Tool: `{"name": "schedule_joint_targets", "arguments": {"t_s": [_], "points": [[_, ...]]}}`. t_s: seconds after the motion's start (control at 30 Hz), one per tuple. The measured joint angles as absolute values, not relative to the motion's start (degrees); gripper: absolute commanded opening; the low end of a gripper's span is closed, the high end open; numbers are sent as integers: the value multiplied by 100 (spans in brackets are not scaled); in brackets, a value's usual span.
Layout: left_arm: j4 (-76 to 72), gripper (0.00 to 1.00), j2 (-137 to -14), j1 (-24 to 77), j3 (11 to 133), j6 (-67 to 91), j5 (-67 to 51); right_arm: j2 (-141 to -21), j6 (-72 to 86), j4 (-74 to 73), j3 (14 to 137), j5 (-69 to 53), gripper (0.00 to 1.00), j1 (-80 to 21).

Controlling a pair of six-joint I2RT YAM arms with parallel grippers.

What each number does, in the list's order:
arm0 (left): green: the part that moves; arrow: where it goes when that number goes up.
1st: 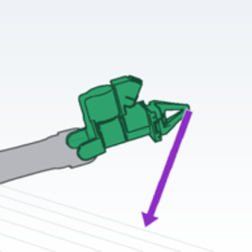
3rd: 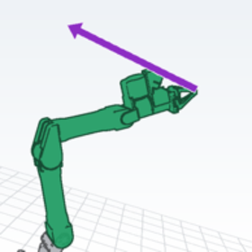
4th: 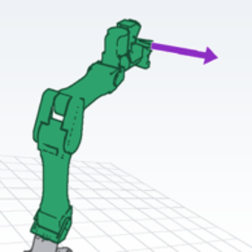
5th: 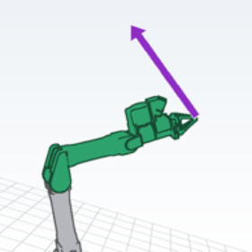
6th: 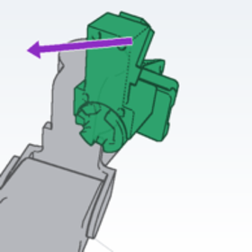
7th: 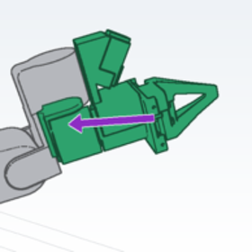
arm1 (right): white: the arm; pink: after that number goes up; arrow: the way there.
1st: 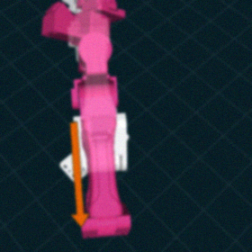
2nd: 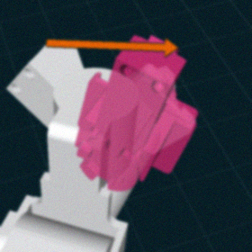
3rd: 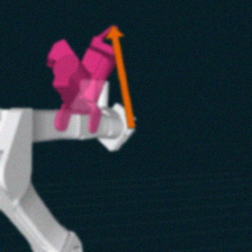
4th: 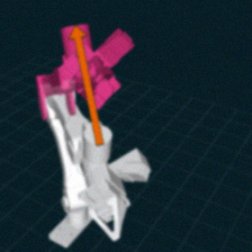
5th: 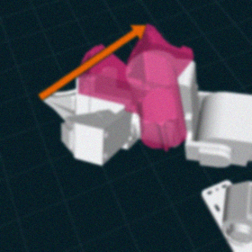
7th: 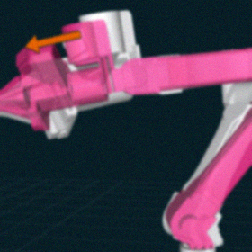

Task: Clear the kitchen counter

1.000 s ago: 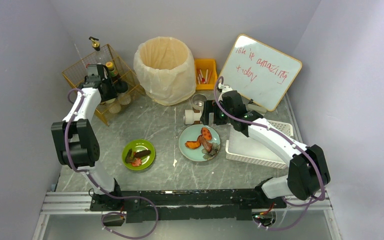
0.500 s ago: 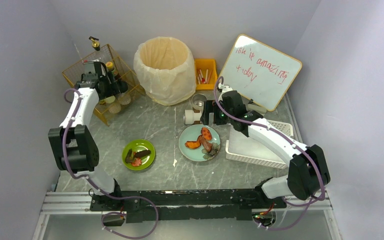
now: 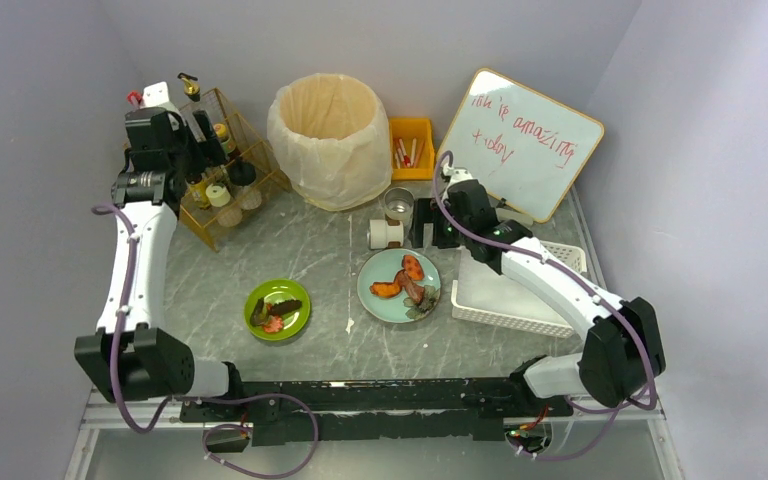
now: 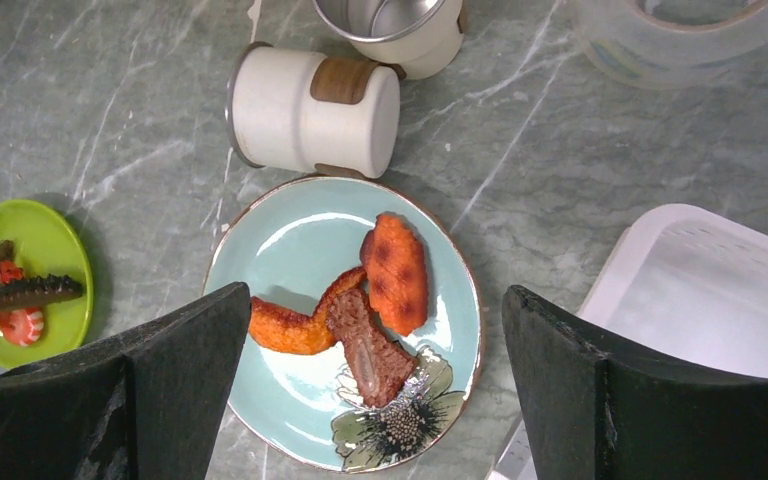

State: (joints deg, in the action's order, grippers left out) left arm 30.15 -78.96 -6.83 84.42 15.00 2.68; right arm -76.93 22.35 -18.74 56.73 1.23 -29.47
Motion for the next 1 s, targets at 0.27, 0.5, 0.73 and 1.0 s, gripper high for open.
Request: {"name": "schedule_joint_targets", "arguments": {"t_s": [0.27, 0.5, 0.73, 1.0], "points": [[2783, 97, -7295, -683, 8029, 1446, -58, -7605, 2154, -2158, 5994, 528, 100, -2943], [2460, 97, -6960, -655, 7470, 1485, -679, -7605, 2058, -2482, 6392, 1044, 100, -2939], [2307, 96, -6901, -51, 7212, 1549, -764, -7609, 2165, -2547, 6554, 1245, 100, -2921], [2029, 94, -6884, 1404, 6475, 1931, -709, -7693, 2405, -2530, 6554, 1096, 100, -2917]]}}
